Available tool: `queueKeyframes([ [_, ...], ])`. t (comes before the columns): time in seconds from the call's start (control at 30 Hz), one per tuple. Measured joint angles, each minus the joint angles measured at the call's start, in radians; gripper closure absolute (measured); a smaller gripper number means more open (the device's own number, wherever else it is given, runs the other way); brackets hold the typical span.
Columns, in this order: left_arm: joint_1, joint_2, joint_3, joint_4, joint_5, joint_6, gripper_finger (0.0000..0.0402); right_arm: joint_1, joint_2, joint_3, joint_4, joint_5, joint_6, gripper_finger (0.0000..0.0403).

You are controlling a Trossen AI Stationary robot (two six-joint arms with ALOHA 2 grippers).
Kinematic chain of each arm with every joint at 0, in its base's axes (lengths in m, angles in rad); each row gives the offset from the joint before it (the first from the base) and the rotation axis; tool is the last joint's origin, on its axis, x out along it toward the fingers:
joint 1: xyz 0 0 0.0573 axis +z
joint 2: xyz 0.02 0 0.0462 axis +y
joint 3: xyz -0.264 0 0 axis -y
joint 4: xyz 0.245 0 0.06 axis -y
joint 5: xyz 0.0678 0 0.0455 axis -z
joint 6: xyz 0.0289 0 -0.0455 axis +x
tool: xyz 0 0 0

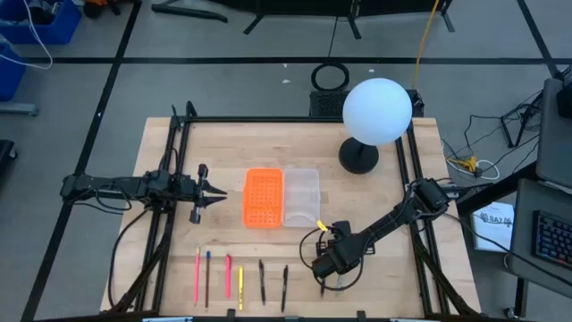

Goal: Pick & place school supplies into a supply box
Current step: Put the black scissors into the orange box

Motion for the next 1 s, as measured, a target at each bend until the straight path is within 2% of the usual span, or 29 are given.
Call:
queueKeyframes([
  [0.1,0.000,0.000,0.000,0.000,0.000,0.000,0.0334,-0.019,-0.004,-0.028,0.041,-0.053,-0.059,0.0234],
  [0.27,0.000,0.000,0.000,0.001,0.000,0.000,0.0334,-0.056,-0.017,-0.138,0.212,-0.133,-0.175,0.0234],
  [0.63,0.000,0.000,0.000,0.002,0.000,0.002,0.0334,-0.076,-0.008,-0.203,0.199,-0.178,-0.222,0.0240],
  [0.77,0.000,0.000,0.000,0.001,0.000,0.001,0.0334,-0.076,-0.011,-0.220,0.226,-0.188,-0.247,0.0262],
  [1.0,0.000,0.000,0.000,-0.008,0.001,-0.020,0.0334,-0.076,-0.011,-0.222,0.237,-0.191,-0.323,0.0323],
])
